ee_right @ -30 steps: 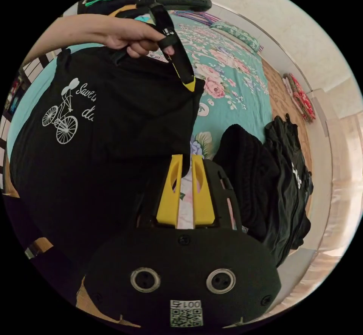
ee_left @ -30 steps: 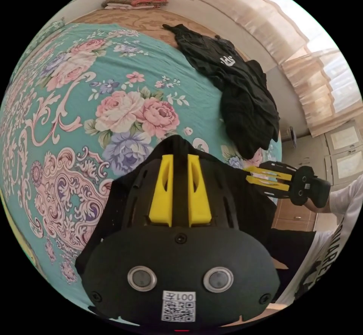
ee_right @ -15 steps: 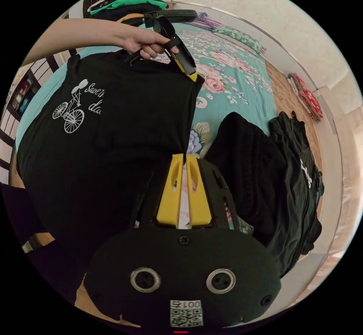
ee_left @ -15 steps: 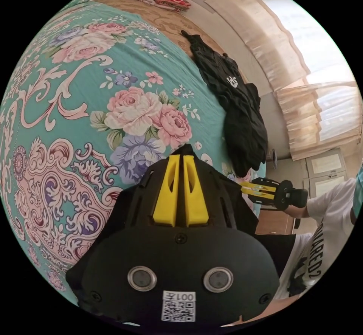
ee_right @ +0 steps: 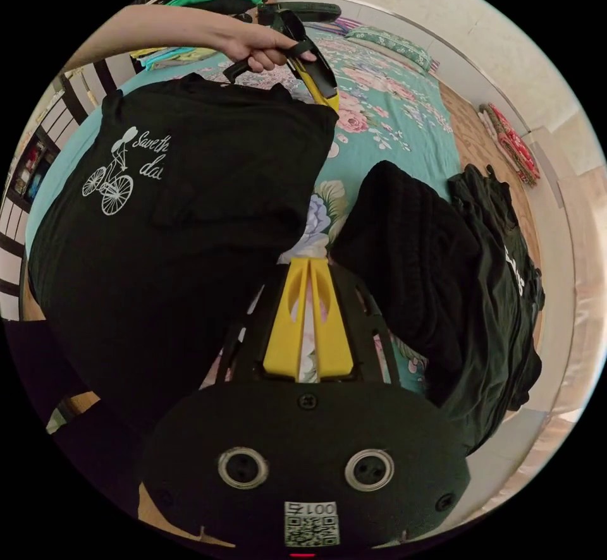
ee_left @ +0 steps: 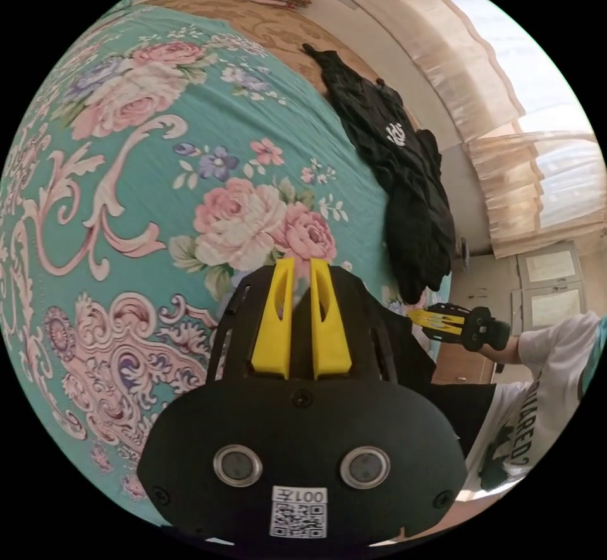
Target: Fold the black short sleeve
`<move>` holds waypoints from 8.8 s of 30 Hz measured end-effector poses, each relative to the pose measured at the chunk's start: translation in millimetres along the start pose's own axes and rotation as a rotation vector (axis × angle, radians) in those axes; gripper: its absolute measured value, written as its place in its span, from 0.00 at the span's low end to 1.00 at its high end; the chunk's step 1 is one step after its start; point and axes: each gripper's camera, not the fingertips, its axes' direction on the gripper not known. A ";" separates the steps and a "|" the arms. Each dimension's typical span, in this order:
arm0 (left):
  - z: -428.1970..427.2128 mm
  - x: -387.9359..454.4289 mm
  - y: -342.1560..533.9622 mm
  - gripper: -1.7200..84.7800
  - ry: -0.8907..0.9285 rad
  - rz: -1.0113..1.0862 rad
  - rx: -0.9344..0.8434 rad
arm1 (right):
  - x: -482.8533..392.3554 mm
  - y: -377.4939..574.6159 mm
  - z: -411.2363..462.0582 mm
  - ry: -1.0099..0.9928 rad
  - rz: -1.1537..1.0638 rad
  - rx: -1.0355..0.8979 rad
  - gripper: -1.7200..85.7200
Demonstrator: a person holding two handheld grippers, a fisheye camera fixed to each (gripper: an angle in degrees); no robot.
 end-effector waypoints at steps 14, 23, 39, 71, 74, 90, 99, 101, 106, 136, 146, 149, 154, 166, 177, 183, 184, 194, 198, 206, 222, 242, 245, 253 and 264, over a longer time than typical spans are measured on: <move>-81.3 30.7 144.2 0.03 -0.513 -0.065 0.116 | 41.2 -120.0 -45.7 -0.046 -0.080 0.156 0.03; -60.0 -18.2 185.5 0.08 -0.592 0.055 -0.129 | 54.4 -310.6 -15.7 -0.215 -0.366 0.163 0.09; -68.4 -106.6 238.2 0.03 -0.399 -0.035 -0.010 | 143.6 -435.4 26.2 -0.612 0.065 0.006 0.04; -25.2 -214.8 737.0 0.08 -0.535 -0.887 0.443 | -17.3 -628.0 -120.5 -0.138 -0.114 0.036 0.03; -15.2 -252.8 799.6 0.09 -0.391 -1.006 0.590 | -92.6 -646.9 -154.5 -0.217 -0.246 0.176 0.03; 39.6 -378.2 926.1 0.01 0.151 -0.676 0.884 | -435.3 -849.5 -147.6 -0.585 -0.762 -0.008 0.08; 91.4 -411.0 1006.3 0.01 0.182 -0.830 0.852 | -513.9 -870.3 -157.9 -0.525 -0.962 0.014 0.03; 96.3 -414.8 1014.3 0.03 0.189 -0.855 0.894 | -524.8 -877.6 -163.1 -0.490 -0.954 0.008 0.03; 102.7 -419.4 1016.7 0.09 0.199 -0.882 0.929 | -529.9 -887.4 -180.3 -0.349 -0.923 0.064 0.04; 119.2 -409.6 946.1 0.02 0.343 -0.681 1.098 | -458.7 -869.8 -244.9 -0.733 -0.877 0.276 0.02; 64.8 -292.0 907.2 0.01 0.035 -0.573 1.035 | -376.8 -818.4 -235.4 -0.698 -0.797 0.301 0.02; 51.6 -241.1 859.1 0.01 -0.074 -0.429 0.882 | -361.5 -785.3 -237.9 -0.627 -0.843 0.292 0.02; 74.0 -160.5 763.4 0.01 -0.197 -0.131 0.530 | -321.7 -710.2 -243.7 -0.473 -0.857 0.277 0.02; 145.1 -114.2 698.5 0.09 -0.237 -0.388 0.247 | -224.7 -619.7 -165.1 -0.536 -0.586 0.009 0.06; 138.1 -83.6 643.3 0.02 -0.568 -0.458 0.169 | -283.2 -682.5 -101.1 -0.539 -0.477 -0.051 0.08; 119.3 -71.3 661.4 0.01 -0.602 -0.652 0.297 | -220.1 -671.2 -103.9 -0.560 -0.374 0.121 0.04; 116.5 -73.0 668.4 0.01 -0.579 -0.706 0.324 | -199.7 -671.6 -96.3 -0.614 -0.325 0.132 0.04; 115.5 -42.7 627.0 0.13 -0.486 -0.487 0.279 | -141.4 -679.2 -42.0 -0.919 -0.233 0.092 0.03; 119.1 -39.2 612.7 0.14 -0.546 -0.422 0.202 | -135.3 -686.1 -31.2 -1.027 -0.230 0.070 0.03; 104.7 -17.2 599.1 0.14 -0.541 -0.250 0.154 | -133.0 -705.5 -18.3 -0.977 -0.315 0.006 0.03; 86.0 -70.9 654.0 0.01 -0.420 -0.470 0.240 | -100.1 -718.0 -3.1 -0.986 -0.288 0.019 0.03; 107.8 -122.7 823.3 0.01 0.096 -1.019 0.912 | -100.2 -730.5 -11.4 -0.894 -0.285 0.007 0.08; 97.3 -104.5 826.9 0.02 0.024 -1.022 0.920 | -101.4 -711.3 -31.5 -0.879 -0.339 -0.021 0.11; 107.5 -33.8 728.5 0.13 -0.197 -0.726 0.551 | -149.5 -625.6 -78.9 -0.641 -0.568 -0.067 0.13; 138.3 41.1 661.7 0.01 -0.589 -0.687 0.340 | -173.1 -580.6 -115.9 -0.326 -0.671 0.066 0.03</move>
